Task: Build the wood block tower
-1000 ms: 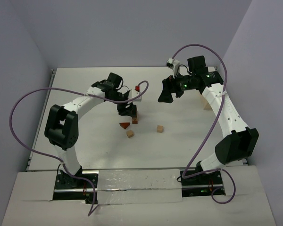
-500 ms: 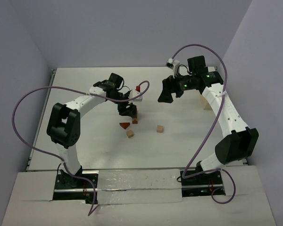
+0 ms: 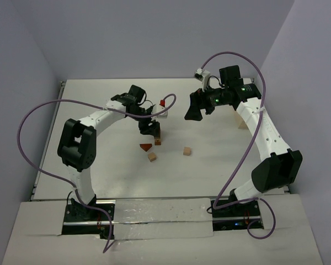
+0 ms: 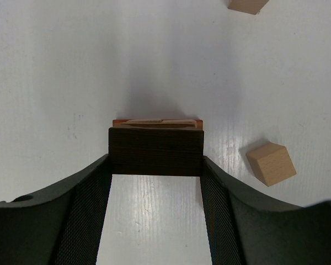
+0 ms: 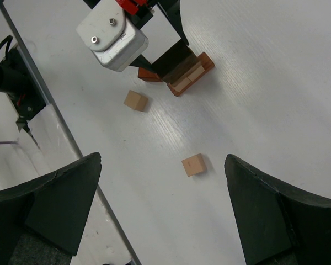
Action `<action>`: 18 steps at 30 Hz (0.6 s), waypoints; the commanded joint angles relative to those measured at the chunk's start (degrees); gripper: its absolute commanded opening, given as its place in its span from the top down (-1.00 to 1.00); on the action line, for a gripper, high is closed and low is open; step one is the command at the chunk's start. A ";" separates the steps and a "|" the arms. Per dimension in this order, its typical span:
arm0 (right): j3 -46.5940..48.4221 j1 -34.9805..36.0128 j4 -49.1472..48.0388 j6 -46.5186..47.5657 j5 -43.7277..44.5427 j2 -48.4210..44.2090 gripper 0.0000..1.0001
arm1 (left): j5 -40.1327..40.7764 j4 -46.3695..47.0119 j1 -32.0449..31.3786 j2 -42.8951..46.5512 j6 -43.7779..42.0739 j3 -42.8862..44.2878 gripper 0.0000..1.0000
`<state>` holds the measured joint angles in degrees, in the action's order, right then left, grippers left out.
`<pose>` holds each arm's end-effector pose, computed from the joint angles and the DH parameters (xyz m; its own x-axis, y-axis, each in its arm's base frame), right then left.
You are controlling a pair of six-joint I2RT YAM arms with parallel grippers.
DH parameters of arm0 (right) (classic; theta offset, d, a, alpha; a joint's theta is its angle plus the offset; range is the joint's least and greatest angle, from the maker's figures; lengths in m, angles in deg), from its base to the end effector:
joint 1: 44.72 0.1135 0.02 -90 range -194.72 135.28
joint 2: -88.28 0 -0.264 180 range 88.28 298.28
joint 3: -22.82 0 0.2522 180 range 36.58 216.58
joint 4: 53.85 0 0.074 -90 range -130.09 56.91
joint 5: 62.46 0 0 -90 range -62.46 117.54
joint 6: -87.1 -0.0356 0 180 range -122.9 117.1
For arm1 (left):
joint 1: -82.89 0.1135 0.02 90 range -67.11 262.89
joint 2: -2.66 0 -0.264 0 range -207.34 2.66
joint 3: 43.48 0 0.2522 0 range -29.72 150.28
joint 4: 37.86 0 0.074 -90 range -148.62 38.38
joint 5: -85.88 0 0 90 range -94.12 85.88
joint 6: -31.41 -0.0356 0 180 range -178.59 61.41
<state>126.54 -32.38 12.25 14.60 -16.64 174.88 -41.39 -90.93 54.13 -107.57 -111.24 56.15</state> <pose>0.2982 0.0906 0.3762 -0.5225 -0.3351 -0.7841 -0.7940 0.5264 0.3041 0.3443 -0.2136 0.2231 0.0149 0.7135 -0.7005 0.9997 0.0020 0.0233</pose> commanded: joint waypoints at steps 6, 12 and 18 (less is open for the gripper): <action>0.48 -0.44 0.40 0.78 -0.49 0.23 -0.99 | -0.63 0.73 0.10 -0.77 0.61 3.60 0.38; 0.49 -0.39 0.40 0.78 -0.46 0.23 -0.99 | -0.69 0.46 0.19 -0.94 0.44 3.58 0.35; 0.78 -0.39 0.45 0.70 -0.70 0.43 -0.99 | -0.57 -0.16 0.13 -1.33 0.49 3.95 0.29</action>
<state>126.54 -32.38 12.25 14.75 -16.64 174.94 -41.15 -90.91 54.13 -108.07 -110.69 56.91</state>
